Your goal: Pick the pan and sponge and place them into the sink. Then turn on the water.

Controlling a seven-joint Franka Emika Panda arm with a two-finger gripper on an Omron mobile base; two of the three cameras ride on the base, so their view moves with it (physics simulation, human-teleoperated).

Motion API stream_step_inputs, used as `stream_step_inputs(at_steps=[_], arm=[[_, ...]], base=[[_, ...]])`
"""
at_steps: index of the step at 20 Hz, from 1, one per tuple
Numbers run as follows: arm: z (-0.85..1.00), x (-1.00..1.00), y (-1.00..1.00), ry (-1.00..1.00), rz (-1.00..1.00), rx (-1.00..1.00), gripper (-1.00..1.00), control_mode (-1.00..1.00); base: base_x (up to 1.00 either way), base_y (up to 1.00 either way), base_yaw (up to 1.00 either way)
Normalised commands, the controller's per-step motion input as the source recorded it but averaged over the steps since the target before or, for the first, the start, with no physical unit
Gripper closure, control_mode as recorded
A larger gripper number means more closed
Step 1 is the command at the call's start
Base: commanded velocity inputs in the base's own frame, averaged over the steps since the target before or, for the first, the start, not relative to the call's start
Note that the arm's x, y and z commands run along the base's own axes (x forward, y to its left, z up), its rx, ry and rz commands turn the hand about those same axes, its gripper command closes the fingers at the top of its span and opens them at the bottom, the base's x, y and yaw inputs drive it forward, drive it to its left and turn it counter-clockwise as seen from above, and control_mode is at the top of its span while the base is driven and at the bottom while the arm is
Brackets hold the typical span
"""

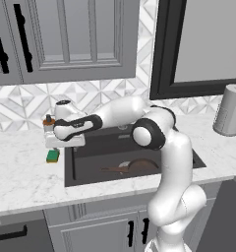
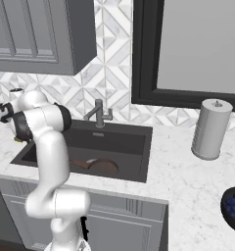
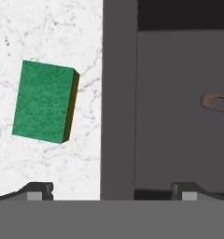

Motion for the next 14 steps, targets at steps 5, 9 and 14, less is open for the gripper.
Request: stream_step_inputs(at_steps=[5,9,14], arm=[[0.00,0.02,0.38,0.00,0.00,0.00,-1.00,-1.00],[-0.03,0.06,0.22,0.00,0.00,0.00,-1.00,-1.00],[-0.05,0.15,0.20,0.00,0.00,-0.01,-1.00,-1.00]], base=[[0.00,0.00,0.00],[0.00,0.00,0.00],[0.00,0.00,0.00]])
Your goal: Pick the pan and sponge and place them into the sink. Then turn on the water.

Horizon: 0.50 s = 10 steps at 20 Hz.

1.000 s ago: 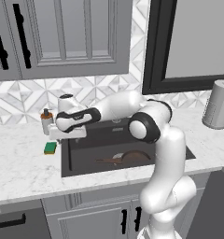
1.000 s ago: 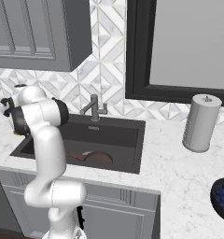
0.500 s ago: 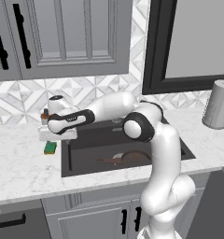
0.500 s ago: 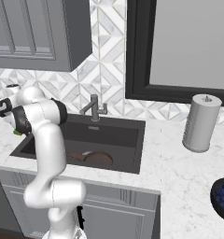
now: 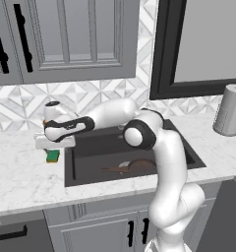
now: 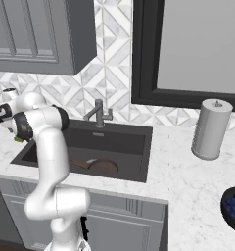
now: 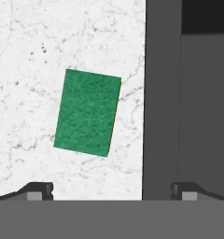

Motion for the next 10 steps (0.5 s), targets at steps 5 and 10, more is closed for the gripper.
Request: stream_step_inputs(at_steps=[5,10], arm=[[-0.10,0.16,0.17,0.00,0.00,-0.01,-1.00,-1.00],[-0.28,0.19,0.03,0.00,0.00,-0.03,-1.00,-1.00]], base=[[0.00,0.00,0.00],[0.00,0.00,0.00]])
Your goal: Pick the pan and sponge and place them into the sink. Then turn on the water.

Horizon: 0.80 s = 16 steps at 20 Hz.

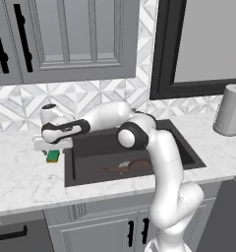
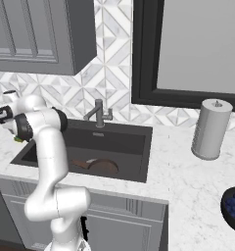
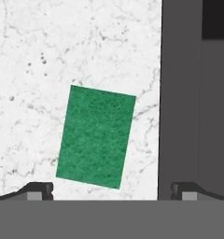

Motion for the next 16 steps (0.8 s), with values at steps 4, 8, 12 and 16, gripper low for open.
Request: stream_step_inputs(at_steps=[4,8,12,16], arm=[[-0.16,0.23,0.04,0.00,0.00,-0.01,-1.00,-1.00],[-0.01,0.13,0.11,0.00,0.00,0.00,-1.00,-1.00],[-0.10,0.10,0.10,0.02,0.00,0.00,-1.00,-1.00],[-0.24,0.00,0.00,0.00,0.00,0.00,-1.00,-1.00]], base=[[0.00,0.00,0.00],[0.00,0.00,0.00],[0.00,0.00,0.00],[0.00,0.00,0.00]])
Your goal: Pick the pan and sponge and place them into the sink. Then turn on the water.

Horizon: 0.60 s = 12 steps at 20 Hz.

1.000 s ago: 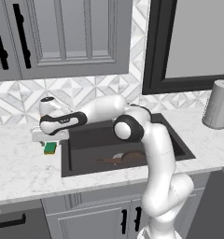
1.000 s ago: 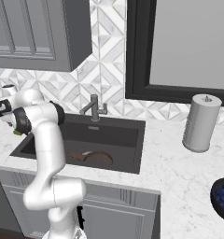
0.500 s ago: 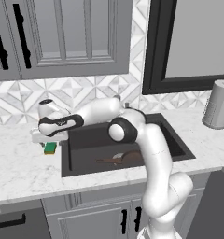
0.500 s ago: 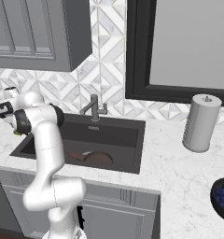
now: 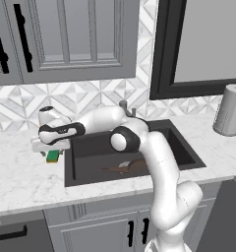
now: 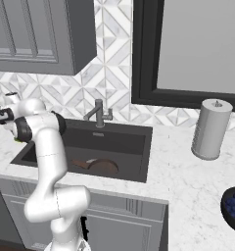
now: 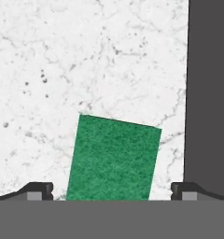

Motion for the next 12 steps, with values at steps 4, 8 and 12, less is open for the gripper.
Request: stream_step_inputs(at_steps=[4,8,12], arm=[[-0.24,0.00,0.00,0.00,0.00,0.00,-1.00,-1.00],[-0.23,0.00,0.00,0.00,0.00,0.00,-1.00,-1.00],[-0.30,0.00,0.00,0.00,0.00,0.00,-1.00,-1.00]], base=[[0.00,0.00,0.00],[0.00,0.00,0.00],[0.00,0.00,0.00]])
